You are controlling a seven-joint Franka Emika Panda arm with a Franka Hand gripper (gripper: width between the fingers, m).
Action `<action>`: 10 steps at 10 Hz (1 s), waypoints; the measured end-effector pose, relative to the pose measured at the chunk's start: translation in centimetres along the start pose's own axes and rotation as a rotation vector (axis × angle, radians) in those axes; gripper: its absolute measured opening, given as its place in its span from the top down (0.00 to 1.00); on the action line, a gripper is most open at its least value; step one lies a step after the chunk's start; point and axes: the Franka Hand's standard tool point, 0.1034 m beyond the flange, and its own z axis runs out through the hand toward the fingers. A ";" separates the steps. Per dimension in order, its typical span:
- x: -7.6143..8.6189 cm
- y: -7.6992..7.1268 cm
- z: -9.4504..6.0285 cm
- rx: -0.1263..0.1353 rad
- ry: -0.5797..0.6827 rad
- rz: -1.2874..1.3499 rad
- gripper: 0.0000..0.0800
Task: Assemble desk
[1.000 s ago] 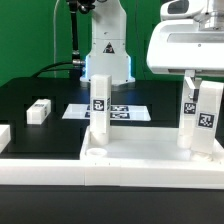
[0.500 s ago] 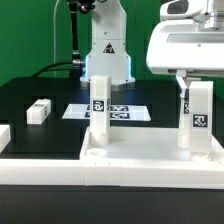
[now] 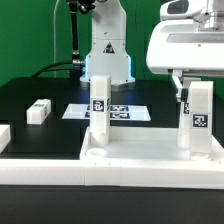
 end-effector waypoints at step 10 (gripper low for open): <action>6.6 3.9 -3.3 -0.043 -0.273 -0.017 0.19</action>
Offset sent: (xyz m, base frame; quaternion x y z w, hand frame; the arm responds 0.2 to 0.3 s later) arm 0.0062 -0.0070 0.0597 0.0823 -0.0933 0.0207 0.9920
